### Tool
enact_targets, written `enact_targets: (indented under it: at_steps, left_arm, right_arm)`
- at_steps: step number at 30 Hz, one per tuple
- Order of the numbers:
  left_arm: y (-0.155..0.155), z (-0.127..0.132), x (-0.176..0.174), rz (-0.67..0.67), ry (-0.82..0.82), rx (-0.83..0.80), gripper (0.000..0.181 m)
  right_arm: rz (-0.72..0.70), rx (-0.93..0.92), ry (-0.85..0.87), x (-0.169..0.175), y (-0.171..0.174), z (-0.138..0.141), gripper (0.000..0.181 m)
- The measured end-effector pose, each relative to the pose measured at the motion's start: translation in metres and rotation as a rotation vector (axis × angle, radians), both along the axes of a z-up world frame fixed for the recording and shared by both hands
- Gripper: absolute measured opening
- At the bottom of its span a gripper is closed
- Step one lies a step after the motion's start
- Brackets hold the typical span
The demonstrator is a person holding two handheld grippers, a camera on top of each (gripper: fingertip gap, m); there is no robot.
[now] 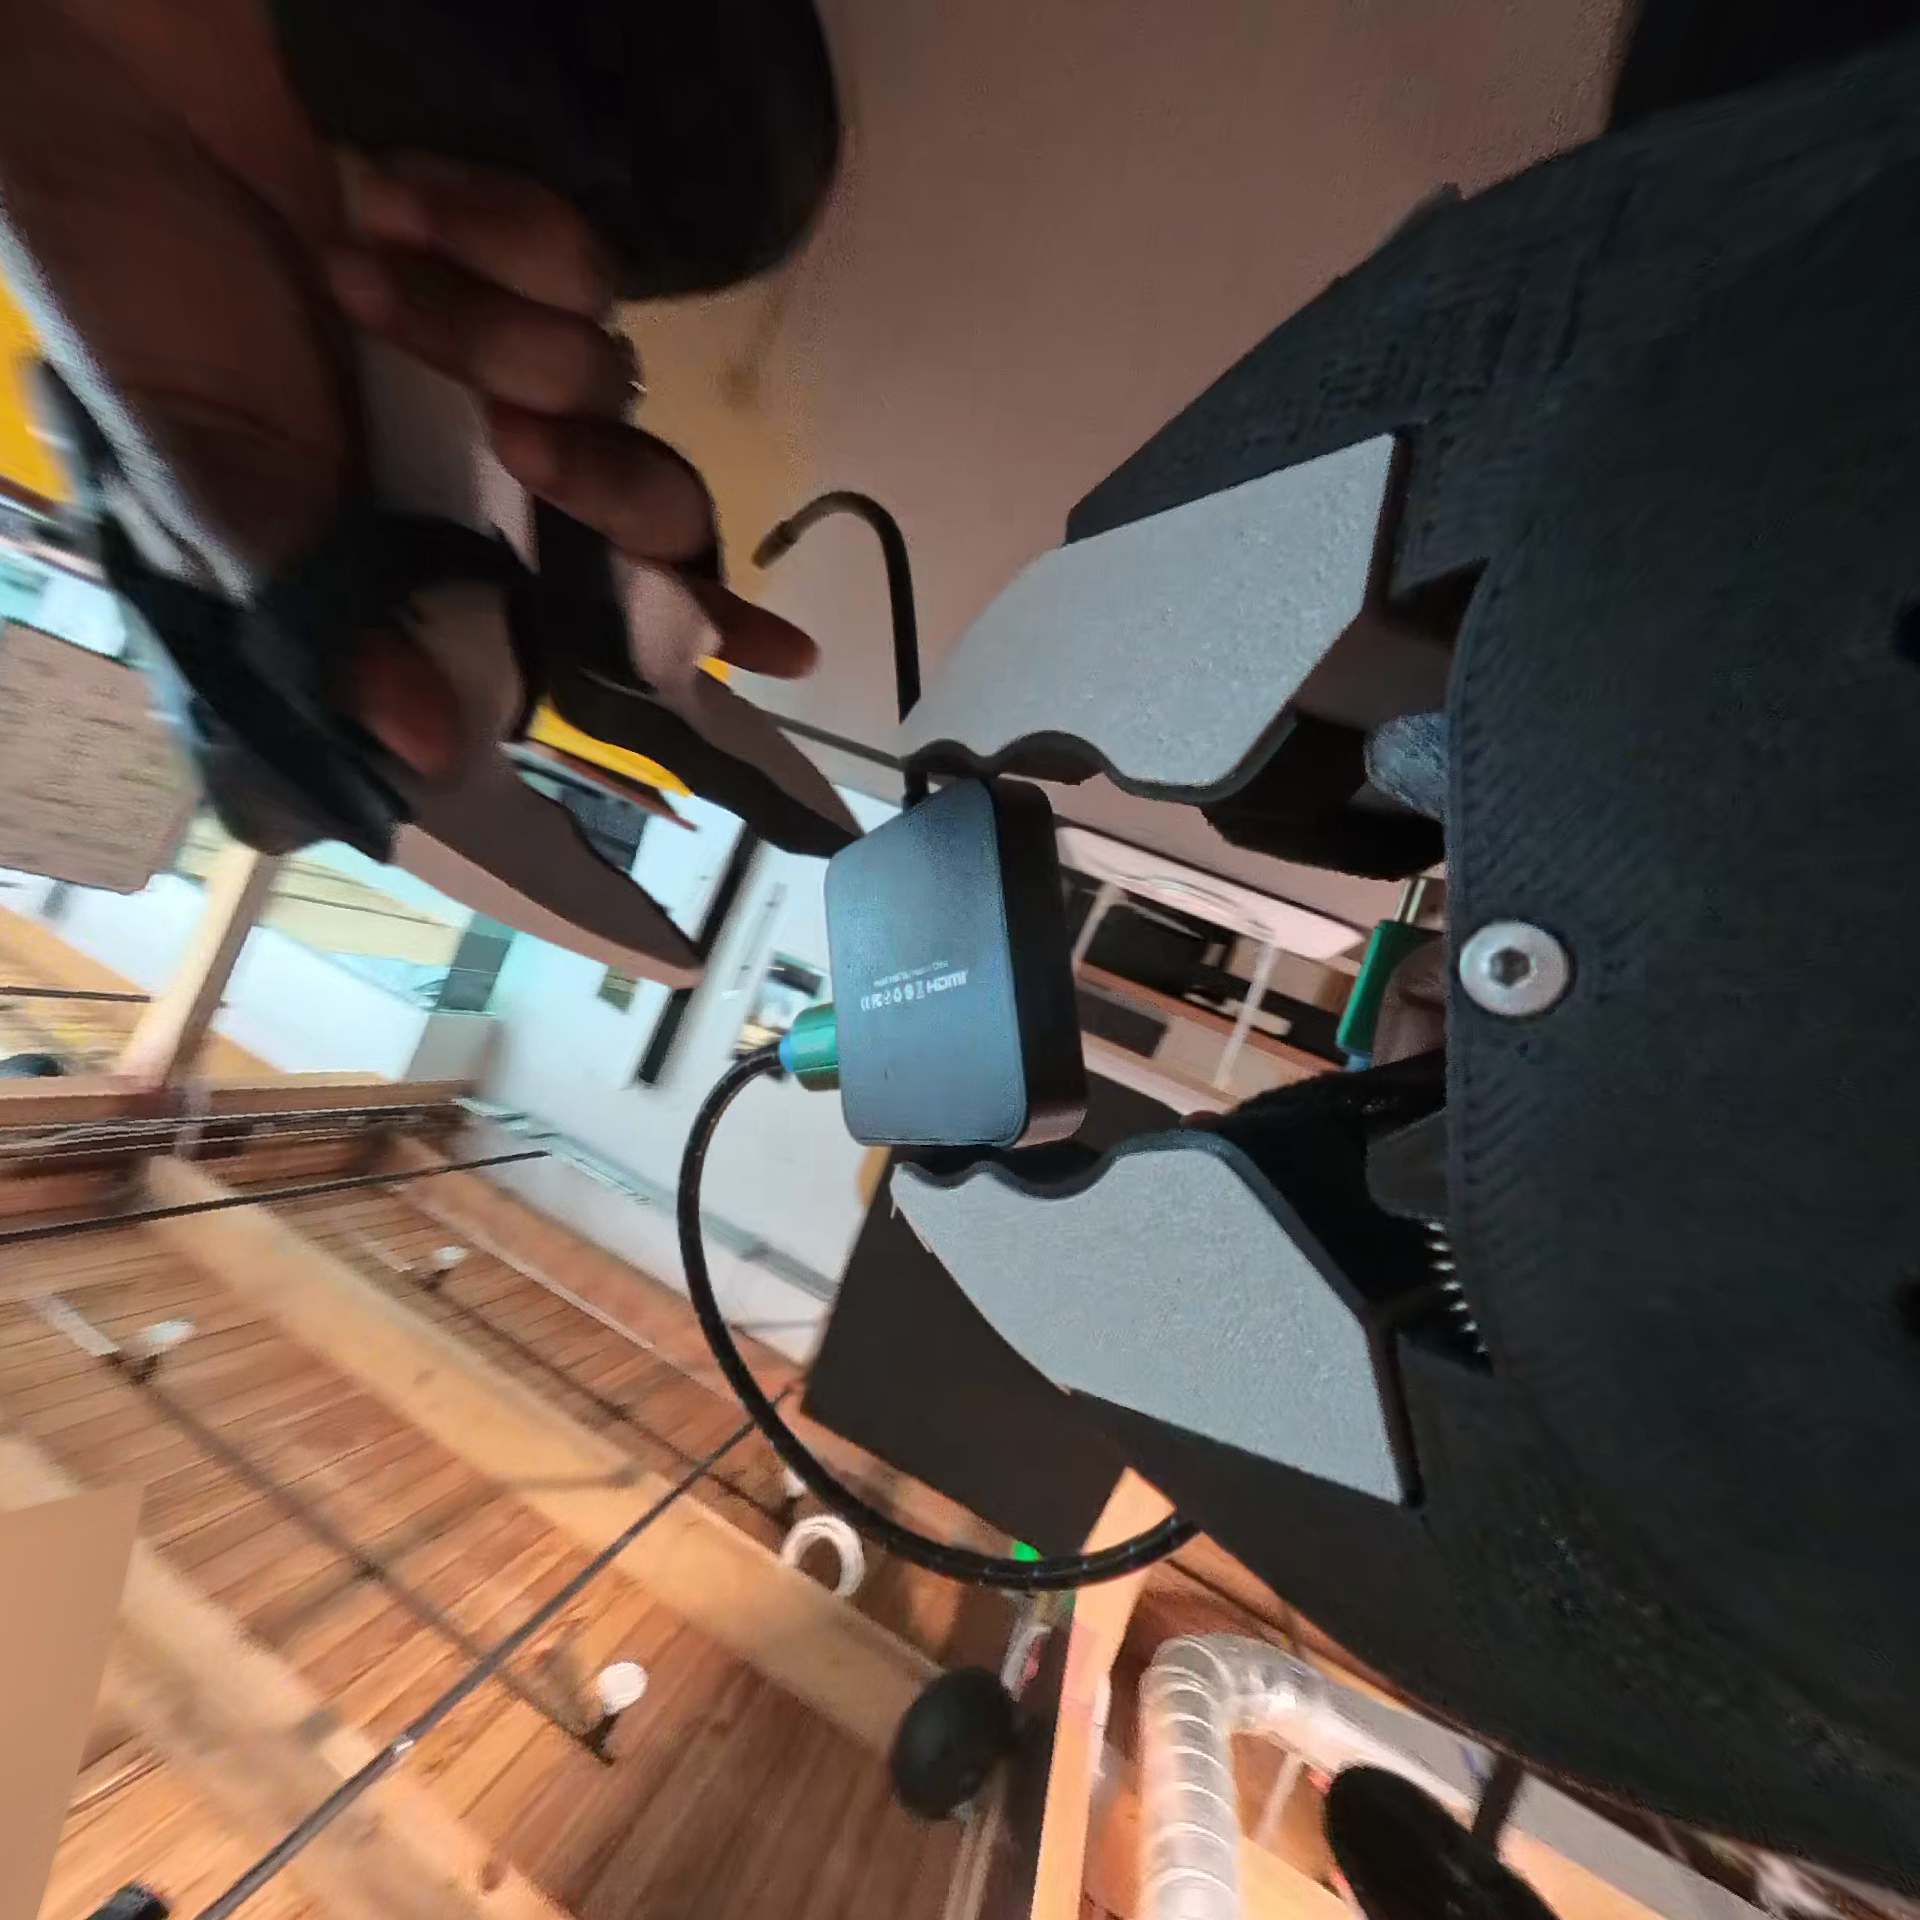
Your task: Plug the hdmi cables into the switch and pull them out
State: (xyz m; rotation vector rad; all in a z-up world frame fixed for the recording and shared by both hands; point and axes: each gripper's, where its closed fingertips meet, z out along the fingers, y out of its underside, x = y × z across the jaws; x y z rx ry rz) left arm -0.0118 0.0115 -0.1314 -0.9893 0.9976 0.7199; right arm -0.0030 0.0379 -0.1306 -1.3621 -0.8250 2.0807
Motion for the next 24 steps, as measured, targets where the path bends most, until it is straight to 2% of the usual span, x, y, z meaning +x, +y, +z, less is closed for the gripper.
enact_targets:
  at_steps: [3, 5, 7, 9, 11, 13, 15, 17, 18, 21, 24]
  left_arm:
    - [-0.012, 0.003, 0.016, -0.151, -0.063, -0.036, 0.068]
    - [-0.017, 0.004, 0.022, -0.229, -0.120, -0.080, 0.067]
    - [-0.027, 0.004, 0.030, -0.328, -0.151, -0.096, 0.006]
    - [-0.028, 0.013, 0.028, -0.358, -0.248, -0.097, 0.000]
    - [-0.019, 0.009, 0.023, -0.371, -0.367, -0.215, 0.011]
    - [-0.008, 0.005, 0.008, -0.314, -0.466, -0.312, 0.028]
    - [-0.003, 0.009, -0.010, -0.279, -0.578, -0.349, 0.044]
    - [0.005, 0.004, -0.030, -0.231, -0.657, -0.458, 0.059]
    - [0.009, -0.005, -0.040, -0.198, -0.656, -0.555, 0.070]
    - [0.020, -0.049, -0.067, -0.045, -0.650, -0.913, 0.085]
    - [0.028, -0.088, -0.082, 0.085, -0.602, -1.159, 0.086]
  right_arm:
    - [0.074, -0.018, 0.093, 0.006, -0.009, 0.013, 0.054]
    - [0.131, -0.011, 0.136, 0.010, -0.018, 0.020, 0.045]
    - [0.158, -0.005, 0.134, 0.009, -0.022, 0.019, 0.029]
    - [0.145, -0.004, 0.125, 0.007, -0.022, 0.017, 0.000]
    - [0.114, 0.024, 0.105, 0.004, -0.020, 0.013, 0.001]
    - [0.029, 0.047, -0.026, -0.004, -0.007, -0.006, 0.002]
    - [0.044, 0.031, 0.034, 0.004, -0.006, 0.002, 0.000]
    - [0.034, -0.012, 0.068, 0.007, -0.001, 0.005, 0.002]
    - [0.039, -0.037, 0.074, 0.007, 0.000, 0.005, 0.003]
    - [0.055, -0.076, 0.079, 0.007, 0.001, 0.005, 0.006]
    - [0.045, -0.065, 0.080, 0.008, 0.001, 0.005, 0.006]
